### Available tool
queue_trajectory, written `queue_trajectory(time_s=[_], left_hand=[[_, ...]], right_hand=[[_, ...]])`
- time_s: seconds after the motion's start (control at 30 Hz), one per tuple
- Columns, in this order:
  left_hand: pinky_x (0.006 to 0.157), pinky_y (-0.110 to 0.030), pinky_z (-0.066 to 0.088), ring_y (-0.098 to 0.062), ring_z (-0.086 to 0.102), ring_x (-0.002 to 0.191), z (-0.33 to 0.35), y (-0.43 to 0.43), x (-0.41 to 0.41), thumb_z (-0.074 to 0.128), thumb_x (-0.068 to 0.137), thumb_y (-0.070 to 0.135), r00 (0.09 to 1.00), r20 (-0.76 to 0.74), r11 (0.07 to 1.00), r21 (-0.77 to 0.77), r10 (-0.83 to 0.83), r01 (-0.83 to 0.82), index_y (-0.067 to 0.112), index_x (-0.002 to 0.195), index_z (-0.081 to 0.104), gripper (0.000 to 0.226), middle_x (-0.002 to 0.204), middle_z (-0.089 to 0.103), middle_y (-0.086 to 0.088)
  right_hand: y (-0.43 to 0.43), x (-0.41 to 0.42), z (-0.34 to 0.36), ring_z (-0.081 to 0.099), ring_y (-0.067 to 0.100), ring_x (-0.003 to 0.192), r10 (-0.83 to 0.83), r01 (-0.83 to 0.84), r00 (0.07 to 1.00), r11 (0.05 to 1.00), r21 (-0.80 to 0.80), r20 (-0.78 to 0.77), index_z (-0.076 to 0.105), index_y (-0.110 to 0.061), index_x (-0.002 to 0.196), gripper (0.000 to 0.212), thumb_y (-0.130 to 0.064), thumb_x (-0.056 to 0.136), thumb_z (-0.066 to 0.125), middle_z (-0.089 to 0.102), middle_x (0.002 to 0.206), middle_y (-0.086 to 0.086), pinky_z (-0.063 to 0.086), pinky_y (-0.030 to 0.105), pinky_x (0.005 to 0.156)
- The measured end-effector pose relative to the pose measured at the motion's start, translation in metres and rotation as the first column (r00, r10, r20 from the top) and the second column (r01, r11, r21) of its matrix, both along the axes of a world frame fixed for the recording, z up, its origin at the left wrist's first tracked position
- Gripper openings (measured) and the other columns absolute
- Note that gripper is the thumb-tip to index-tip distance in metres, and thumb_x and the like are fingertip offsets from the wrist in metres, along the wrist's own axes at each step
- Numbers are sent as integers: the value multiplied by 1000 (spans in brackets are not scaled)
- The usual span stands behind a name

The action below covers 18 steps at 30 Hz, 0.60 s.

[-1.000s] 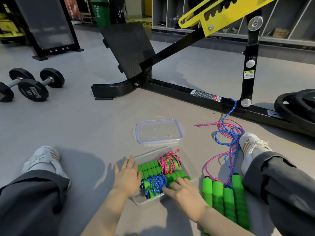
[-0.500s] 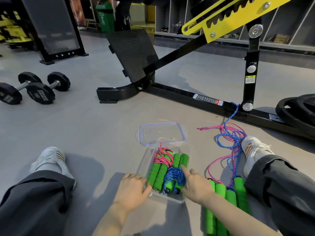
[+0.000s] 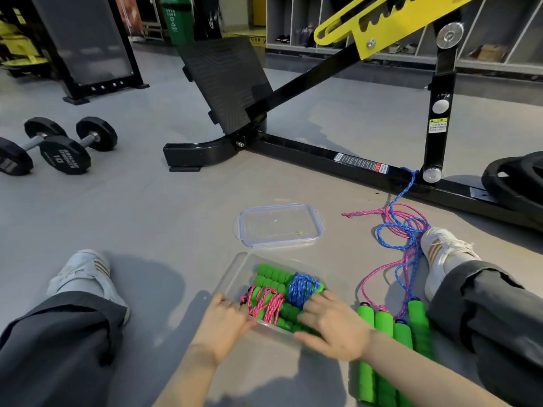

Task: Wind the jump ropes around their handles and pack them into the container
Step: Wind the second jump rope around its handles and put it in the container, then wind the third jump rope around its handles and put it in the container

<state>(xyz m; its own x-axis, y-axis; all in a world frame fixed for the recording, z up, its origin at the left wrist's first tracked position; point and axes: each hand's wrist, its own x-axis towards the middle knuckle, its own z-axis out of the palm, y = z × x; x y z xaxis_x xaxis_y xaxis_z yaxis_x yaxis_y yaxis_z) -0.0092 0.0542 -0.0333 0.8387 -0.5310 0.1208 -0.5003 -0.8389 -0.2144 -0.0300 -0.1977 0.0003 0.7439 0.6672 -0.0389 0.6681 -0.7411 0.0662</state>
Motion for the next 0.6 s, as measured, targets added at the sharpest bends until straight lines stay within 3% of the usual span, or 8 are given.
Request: queue_trajectory(time_s=[0.1, 0.17, 0.23, 0.33, 0.4, 0.5, 0.57, 0.6], left_hand=[[61, -32, 22, -9, 47, 28, 6, -11, -4, 96, 33, 39, 1000, -7, 998, -54, 18, -18, 18, 37, 52, 49, 34, 49, 3], [60, -31, 21, -8, 43, 24, 11, -22, -8, 99, 19, 38, 999, 6, 992, -117, 49, -48, 17, 31, 50, 55, 30, 45, 2], [60, -27, 23, -7, 39, 23, 10, -32, -12, 99, 13, 34, 998, 12, 986, -153, 63, -61, 18, 29, 49, 54, 28, 42, 2], [49, -19, 38, -7, 40, 23, 4, -41, -17, 98, 6, 26, 994, 9, 979, -176, 108, -105, 17, 29, 50, 54, 28, 40, 2], [42, -16, 39, -9, 42, 23, 4, -42, -20, 98, 6, 23, 992, 14, 973, -197, 129, -124, 14, 30, 49, 55, 29, 41, 1], [41, -19, 43, -15, 51, 29, -1, -43, -20, 98, 14, 24, 985, 4, 964, -207, 173, -168, 9, 42, 59, 51, 38, 51, -6], [54, -31, 53, -25, 67, 55, -6, -46, -23, 89, 50, 36, 976, -26, 952, -217, 217, -218, 1, 78, 72, 48, 68, 68, -17], [70, -39, 54, -29, 71, 74, -6, -52, -25, 71, 71, 38, 973, -27, 945, -235, 229, -229, -1, 99, 69, 48, 88, 71, -19]], right_hand=[[-3, -10, 1, 54, 11, 63, 47, -39, 998, 982, -184, 40, 63, -27, 77, 15, -41, 72, 61, 55, 64, -10, 35, 24, 65], [-7, -1, -7, 59, 13, 58, -56, 71, 995, 980, -188, 84, 70, -25, 82, 39, -30, 46, 81, 57, 58, -8, 45, 21, 57], [-8, 8, -14, 57, 18, 50, -201, 212, 972, 973, -89, 119, 74, -24, 84, 60, -20, 26, 88, 57, 51, -2, 50, 22, 54], [-4, 11, -21, 62, 19, 53, -305, 311, 947, 949, -49, 100, 75, -24, 85, 68, -12, 19, 88, 62, 55, 7, 57, 31, 63], [-5, 10, -25, 69, 21, 65, -307, 311, 947, 950, -34, 89, 76, -23, 91, 73, -10, 20, 89, 68, 65, 8, 58, 34, 69], [-14, 5, -24, 71, 21, 89, -303, 306, 950, 951, -38, 78, 70, -22, 110, 91, -10, 21, 85, 73, 94, 8, 54, 34, 80], [-23, 1, -22, 65, 21, 106, -271, 274, 961, 960, -61, 59, 50, -21, 133, 111, -10, 26, 79, 67, 116, 9, 46, 33, 91], [-29, -4, -21, 61, 21, 113, -266, 269, 962, 960, -70, 59, 34, -20, 143, 124, -9, 27, 75, 62, 124, 9, 43, 34, 95]])
